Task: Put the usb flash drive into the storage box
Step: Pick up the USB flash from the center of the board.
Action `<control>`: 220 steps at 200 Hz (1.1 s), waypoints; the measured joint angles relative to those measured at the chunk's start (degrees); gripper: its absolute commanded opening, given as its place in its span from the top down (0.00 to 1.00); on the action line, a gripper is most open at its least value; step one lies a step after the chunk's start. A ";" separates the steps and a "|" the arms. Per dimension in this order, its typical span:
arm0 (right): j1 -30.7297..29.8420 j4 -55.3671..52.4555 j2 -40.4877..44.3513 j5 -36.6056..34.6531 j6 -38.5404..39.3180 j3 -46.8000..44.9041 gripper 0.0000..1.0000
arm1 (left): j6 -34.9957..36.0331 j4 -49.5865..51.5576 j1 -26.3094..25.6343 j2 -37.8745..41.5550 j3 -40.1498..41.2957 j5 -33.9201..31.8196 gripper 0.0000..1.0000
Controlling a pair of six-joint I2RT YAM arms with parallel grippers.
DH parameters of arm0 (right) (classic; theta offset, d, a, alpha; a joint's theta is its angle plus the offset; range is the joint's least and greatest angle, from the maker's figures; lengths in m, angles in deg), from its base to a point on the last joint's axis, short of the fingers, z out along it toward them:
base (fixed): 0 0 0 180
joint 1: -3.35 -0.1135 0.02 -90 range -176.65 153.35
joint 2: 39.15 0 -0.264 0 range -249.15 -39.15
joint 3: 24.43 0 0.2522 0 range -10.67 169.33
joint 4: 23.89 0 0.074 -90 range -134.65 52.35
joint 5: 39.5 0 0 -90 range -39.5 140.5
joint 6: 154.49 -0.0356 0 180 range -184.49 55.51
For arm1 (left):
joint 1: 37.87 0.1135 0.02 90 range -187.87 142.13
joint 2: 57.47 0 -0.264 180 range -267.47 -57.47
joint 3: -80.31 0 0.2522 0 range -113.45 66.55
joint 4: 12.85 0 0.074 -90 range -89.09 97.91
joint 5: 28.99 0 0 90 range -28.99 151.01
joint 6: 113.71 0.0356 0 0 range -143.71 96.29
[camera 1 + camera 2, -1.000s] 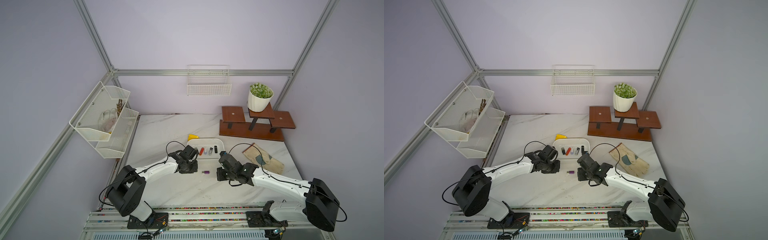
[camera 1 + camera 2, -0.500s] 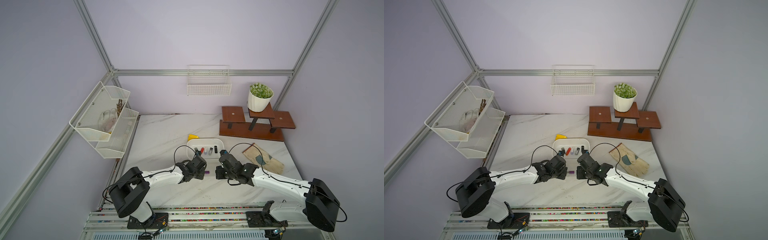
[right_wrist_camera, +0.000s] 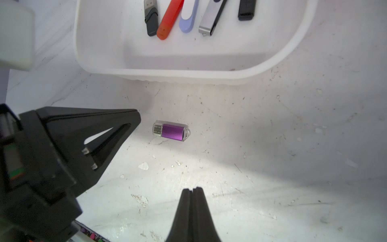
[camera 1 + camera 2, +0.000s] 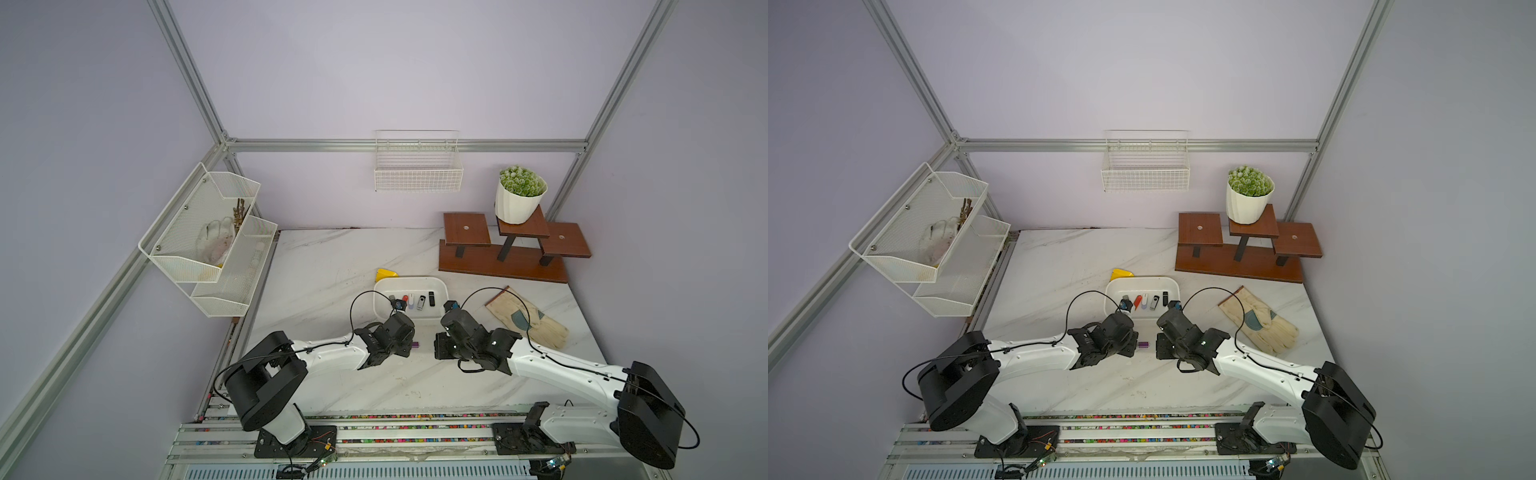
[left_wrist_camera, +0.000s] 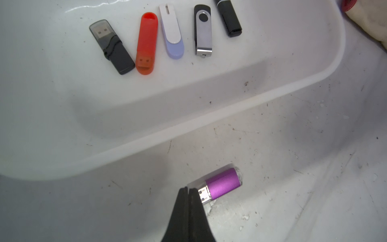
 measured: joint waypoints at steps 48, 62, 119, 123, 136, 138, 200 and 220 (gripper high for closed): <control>0.00 -0.63 0.50 -1.14 -0.20 0.00 1.00 | 0.96 -0.96 0.00 -2.36 -0.15 0.00 1.00; 0.00 -0.83 0.72 -1.22 -0.24 0.00 1.00 | 1.11 -1.05 0.00 -2.89 -0.72 0.00 1.00; 0.00 -1.73 1.64 -1.84 -0.39 0.00 1.00 | 2.34 -1.42 0.00 -5.35 -3.43 0.24 1.00; 0.00 -1.73 1.75 -1.92 -0.39 0.00 1.00 | 2.36 -1.42 0.00 -5.42 -3.45 0.26 1.00; 0.00 -1.77 1.99 -2.21 -0.42 0.00 1.00 | 2.38 -1.27 0.00 -5.55 -3.45 0.26 1.00; 0.00 -1.79 2.01 -2.21 -0.42 0.00 1.00 | 2.38 -1.27 0.00 -5.55 -3.45 0.26 1.00; 0.00 -2.47 2.10 -2.27 -0.42 0.00 1.00 | 2.38 -1.25 0.00 -5.55 -3.41 1.31 1.00; 0.02 -2.60 2.10 -2.27 -0.39 0.00 1.00 | 2.38 -1.22 -0.02 -5.55 -3.41 1.29 1.00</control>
